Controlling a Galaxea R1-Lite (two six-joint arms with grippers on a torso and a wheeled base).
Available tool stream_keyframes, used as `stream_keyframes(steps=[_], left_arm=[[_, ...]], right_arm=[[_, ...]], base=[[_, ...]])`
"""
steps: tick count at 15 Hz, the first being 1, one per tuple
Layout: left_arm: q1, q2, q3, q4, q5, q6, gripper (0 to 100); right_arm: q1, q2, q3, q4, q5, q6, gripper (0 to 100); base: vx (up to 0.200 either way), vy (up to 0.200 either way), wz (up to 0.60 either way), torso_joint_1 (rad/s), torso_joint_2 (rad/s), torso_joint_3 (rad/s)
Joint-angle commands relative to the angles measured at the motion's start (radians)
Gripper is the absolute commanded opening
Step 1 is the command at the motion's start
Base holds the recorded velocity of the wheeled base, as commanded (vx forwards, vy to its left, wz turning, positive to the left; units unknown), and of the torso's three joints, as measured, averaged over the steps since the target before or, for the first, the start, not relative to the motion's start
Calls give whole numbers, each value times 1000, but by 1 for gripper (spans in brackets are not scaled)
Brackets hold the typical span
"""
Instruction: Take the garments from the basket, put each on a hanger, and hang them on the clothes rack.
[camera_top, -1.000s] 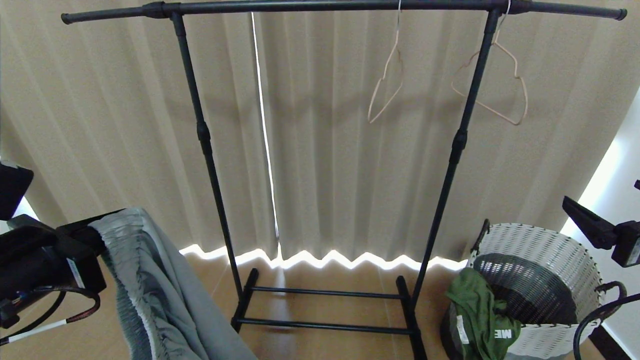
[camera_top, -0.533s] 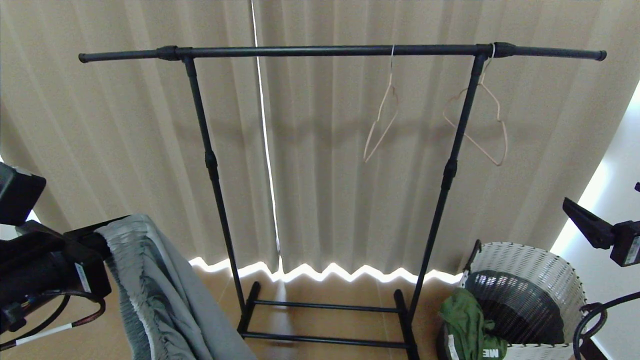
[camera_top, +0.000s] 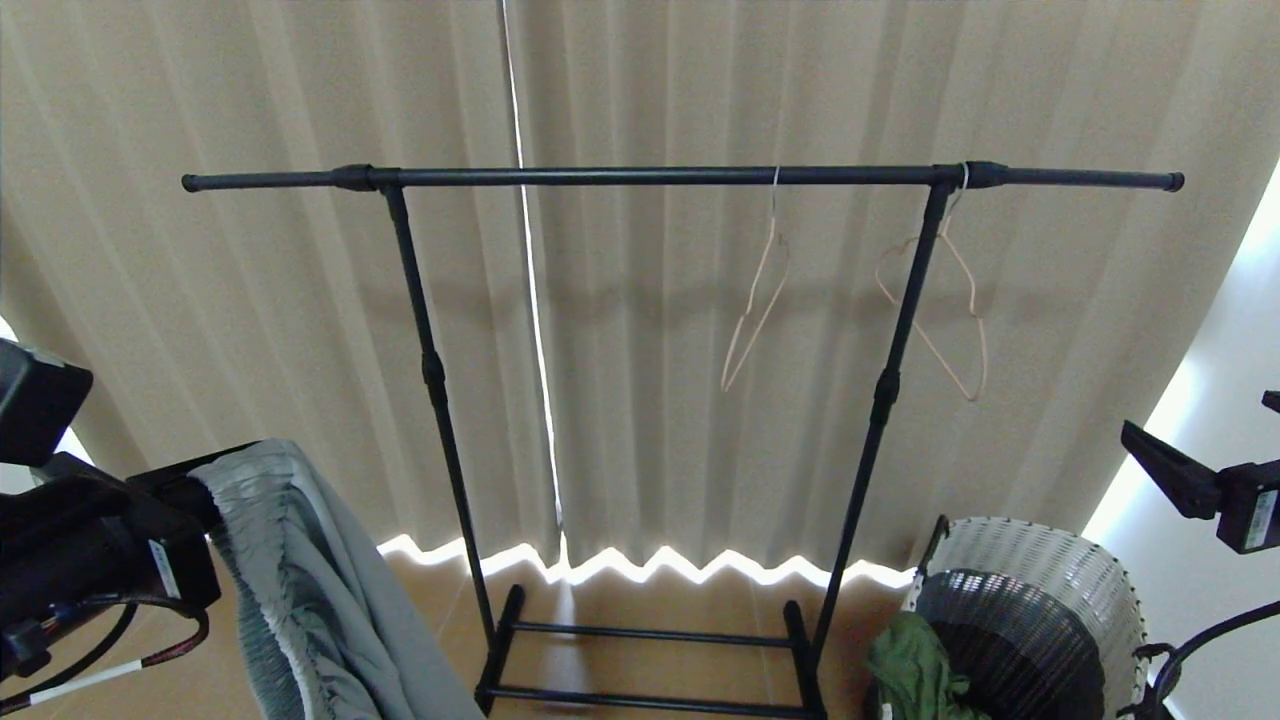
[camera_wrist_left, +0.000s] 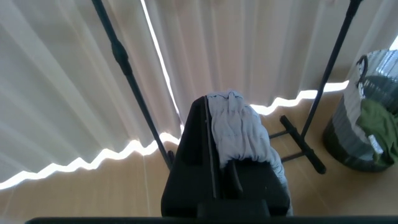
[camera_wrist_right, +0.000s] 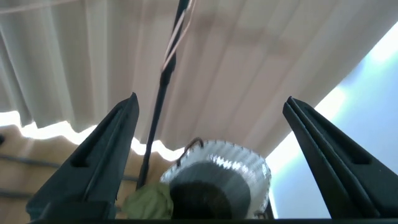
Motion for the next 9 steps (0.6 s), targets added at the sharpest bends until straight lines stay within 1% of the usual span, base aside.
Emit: stream_keyframes(steps=[1, 2, 5, 6, 7, 9], left_arm=[[2, -6, 1, -1, 0, 1, 0], [2, -9, 1, -2, 0, 1, 0], [1, -9, 0, -1, 0, 1, 0], [-1, -7, 0, -1, 0, 1, 0], [-2, -4, -2, -1, 0, 1, 0], [-2, -3, -7, -1, 0, 0, 0]], right_arm=[[0, 0, -27, 51, 1, -1, 100], [0, 0, -47, 90, 1, -1, 100], [0, 3, -162, 280, 1, 6, 100], [6, 4, -202, 377, 2, 38, 100], [11, 6, -211, 412, 1, 61, 100], [11, 20, -208, 413, -1, 64, 100]], base=[[0, 0, 0, 203, -496, -300], [0, 0, 0, 203, -500, -286], [0, 0, 0, 220, -520, -300], [0, 0, 0, 178, -437, -242], [0, 0, 0, 100, -237, -129], [0, 0, 0, 51, -107, -66]])
